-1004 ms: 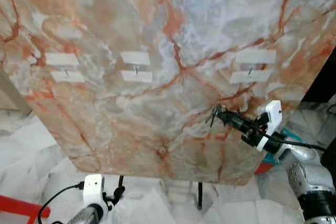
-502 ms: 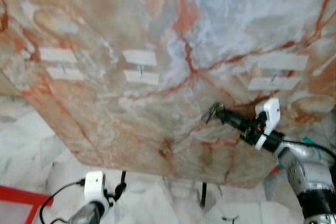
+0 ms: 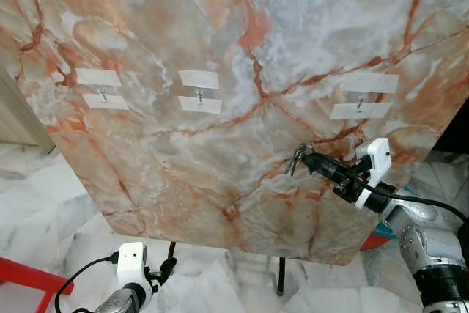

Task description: Hang keys on a hook

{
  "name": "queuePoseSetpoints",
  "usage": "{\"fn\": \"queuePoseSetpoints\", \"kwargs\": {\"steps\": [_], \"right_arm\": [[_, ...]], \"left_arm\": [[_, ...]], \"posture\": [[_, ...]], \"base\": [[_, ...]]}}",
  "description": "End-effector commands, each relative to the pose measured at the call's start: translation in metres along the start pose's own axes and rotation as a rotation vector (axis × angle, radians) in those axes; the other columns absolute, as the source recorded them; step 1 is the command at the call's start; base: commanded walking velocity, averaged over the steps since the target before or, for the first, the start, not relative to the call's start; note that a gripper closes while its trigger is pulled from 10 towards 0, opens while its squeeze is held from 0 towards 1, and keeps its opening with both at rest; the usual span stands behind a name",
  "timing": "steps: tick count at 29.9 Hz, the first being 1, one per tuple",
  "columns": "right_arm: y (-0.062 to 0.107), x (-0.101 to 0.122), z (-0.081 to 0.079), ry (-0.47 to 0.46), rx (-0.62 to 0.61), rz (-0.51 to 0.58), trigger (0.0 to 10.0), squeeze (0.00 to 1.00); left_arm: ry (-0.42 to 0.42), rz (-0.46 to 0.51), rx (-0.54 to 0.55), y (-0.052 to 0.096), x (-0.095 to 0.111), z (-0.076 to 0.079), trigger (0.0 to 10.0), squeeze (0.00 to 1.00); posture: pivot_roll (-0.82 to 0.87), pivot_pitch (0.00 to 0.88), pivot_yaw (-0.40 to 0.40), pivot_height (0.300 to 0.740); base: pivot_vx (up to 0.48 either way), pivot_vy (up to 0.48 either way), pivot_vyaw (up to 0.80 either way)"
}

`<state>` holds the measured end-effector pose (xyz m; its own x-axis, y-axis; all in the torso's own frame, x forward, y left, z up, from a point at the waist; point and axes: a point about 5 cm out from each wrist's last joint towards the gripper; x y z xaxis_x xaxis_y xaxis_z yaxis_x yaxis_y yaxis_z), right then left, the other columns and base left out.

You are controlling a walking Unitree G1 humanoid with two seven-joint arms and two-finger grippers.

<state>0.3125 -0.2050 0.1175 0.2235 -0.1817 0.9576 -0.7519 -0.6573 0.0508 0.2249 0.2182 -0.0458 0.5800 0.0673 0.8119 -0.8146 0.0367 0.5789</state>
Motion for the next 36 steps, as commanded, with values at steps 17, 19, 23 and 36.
{"fn": "queuePoseSetpoints", "kwargs": {"steps": [17,19,23,36], "right_arm": [[-0.003,0.008,-0.005,0.031,0.024,0.041,10.0,0.00],[-0.004,0.008,-0.005,0.029,0.027,0.038,10.0,0.00],[-0.006,0.008,-0.005,0.027,0.028,0.038,10.0,0.00],[-0.016,0.020,-0.001,0.033,0.027,0.044,10.0,0.00]], "left_arm": [[0.017,-0.015,-0.001,0.002,-0.004,-0.001,10.0,0.00],[0.016,-0.016,-0.002,0.002,-0.004,-0.001,10.0,0.00],[0.012,-0.018,-0.004,0.002,-0.005,-0.001,10.0,0.00],[0.008,-0.016,-0.010,0.001,-0.004,0.000,10.0,0.00]], "posture": [[0.05,0.060,0.030,0.740],[0.05,0.060,0.029,0.740],[0.05,0.057,0.030,0.740],[0.05,0.052,0.029,0.740]], "base": [[0.000,0.000,-0.37],[0.000,0.000,-0.69],[0.000,0.000,-0.47],[0.000,0.000,0.00]]}}
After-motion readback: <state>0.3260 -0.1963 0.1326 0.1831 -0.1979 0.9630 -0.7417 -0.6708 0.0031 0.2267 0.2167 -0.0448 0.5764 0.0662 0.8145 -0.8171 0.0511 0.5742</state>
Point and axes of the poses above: a point about 5 cm out from each wrist's last joint towards the gripper, its own y axis pointing back from the gripper into the wrist, its own x axis along the axis of the wrist's last joint, z = x × y, and after that the axes turned 4 degrees about -y, right-handed
